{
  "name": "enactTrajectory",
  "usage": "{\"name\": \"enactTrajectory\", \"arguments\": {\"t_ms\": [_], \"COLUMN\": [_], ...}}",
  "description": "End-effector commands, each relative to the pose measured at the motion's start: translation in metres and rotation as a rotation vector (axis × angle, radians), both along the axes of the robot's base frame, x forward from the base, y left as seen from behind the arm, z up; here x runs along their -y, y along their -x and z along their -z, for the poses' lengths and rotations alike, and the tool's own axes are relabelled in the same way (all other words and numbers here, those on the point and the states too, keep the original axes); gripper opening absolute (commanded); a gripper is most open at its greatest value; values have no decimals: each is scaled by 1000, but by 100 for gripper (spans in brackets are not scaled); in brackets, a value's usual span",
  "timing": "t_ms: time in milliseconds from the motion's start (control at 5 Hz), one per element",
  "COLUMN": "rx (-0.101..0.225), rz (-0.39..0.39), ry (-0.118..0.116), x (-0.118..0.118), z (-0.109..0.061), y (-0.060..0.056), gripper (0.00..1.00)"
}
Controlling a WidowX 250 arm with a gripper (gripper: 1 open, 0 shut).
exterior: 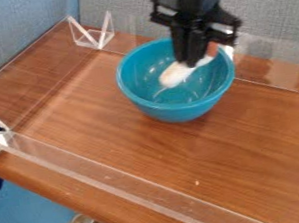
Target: Remove the mushroom from inside the blue bowl and put it on the table
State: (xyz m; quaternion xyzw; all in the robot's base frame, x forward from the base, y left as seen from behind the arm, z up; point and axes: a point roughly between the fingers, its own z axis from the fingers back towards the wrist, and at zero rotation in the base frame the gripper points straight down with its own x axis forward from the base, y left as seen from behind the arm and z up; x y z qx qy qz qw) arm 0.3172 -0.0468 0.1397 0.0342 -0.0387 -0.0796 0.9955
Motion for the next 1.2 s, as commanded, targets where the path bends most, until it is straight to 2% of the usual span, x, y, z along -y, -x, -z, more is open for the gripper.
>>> {"name": "enactTrajectory", "arguments": {"t_ms": [0, 200, 400, 600, 800, 1000], "rx": [64, 24, -18, -49, -69, -73], "rz": [27, 59, 78, 102, 134, 161], "ry": [26, 34, 32, 27, 8, -21], "x": [32, 55, 59, 59, 58, 68], "z": [-12, 4, 27, 50, 65, 69], "y": [2, 9, 16, 29, 39, 49], "gripper": [0, 0, 0, 0, 0, 0]}}
